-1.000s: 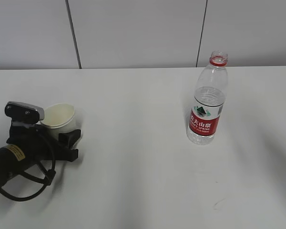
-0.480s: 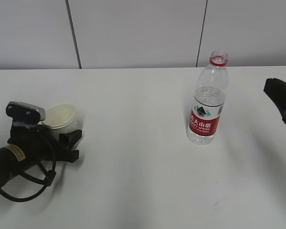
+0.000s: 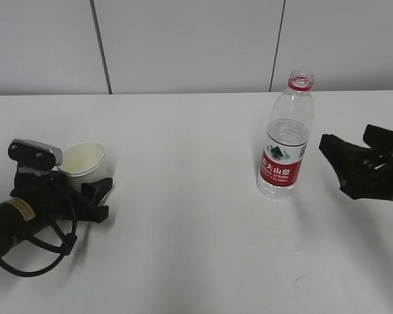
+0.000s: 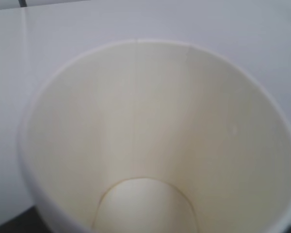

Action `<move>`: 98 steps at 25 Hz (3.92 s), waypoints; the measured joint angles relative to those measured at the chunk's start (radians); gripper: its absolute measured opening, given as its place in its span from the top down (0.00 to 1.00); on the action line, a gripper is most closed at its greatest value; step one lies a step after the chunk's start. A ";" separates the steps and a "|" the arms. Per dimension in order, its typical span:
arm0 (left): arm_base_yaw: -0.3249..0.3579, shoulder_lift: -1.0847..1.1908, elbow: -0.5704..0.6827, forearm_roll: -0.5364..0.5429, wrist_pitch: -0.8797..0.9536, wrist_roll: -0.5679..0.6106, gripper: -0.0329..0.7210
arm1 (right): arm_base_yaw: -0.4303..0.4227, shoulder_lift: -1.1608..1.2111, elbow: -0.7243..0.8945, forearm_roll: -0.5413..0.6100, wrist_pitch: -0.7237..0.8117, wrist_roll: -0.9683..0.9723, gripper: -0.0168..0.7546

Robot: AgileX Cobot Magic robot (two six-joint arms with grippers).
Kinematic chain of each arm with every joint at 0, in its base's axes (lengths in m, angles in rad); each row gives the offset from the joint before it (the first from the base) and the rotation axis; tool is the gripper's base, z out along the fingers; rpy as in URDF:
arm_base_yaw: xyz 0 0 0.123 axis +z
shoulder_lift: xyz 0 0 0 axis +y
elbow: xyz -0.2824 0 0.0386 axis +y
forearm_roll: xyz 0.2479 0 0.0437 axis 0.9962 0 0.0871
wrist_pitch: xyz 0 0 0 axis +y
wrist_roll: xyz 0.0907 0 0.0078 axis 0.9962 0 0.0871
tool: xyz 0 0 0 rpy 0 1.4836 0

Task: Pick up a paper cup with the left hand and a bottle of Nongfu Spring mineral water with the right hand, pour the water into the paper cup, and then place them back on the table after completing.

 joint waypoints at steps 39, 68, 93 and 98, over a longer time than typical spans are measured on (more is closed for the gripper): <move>0.000 0.000 0.000 0.002 0.000 0.000 0.44 | 0.000 0.291 -0.010 -0.005 -0.170 -0.032 0.21; 0.000 0.000 0.000 0.016 -0.001 0.000 0.44 | 0.000 0.581 -0.282 -0.082 -0.170 -0.018 0.13; 0.000 0.000 -0.002 0.233 -0.002 -0.116 0.44 | 0.000 0.656 -0.391 -0.126 -0.174 -0.016 0.37; -0.024 -0.006 -0.007 0.302 0.004 -0.134 0.44 | 0.000 0.656 -0.391 -0.126 -0.174 -0.016 0.38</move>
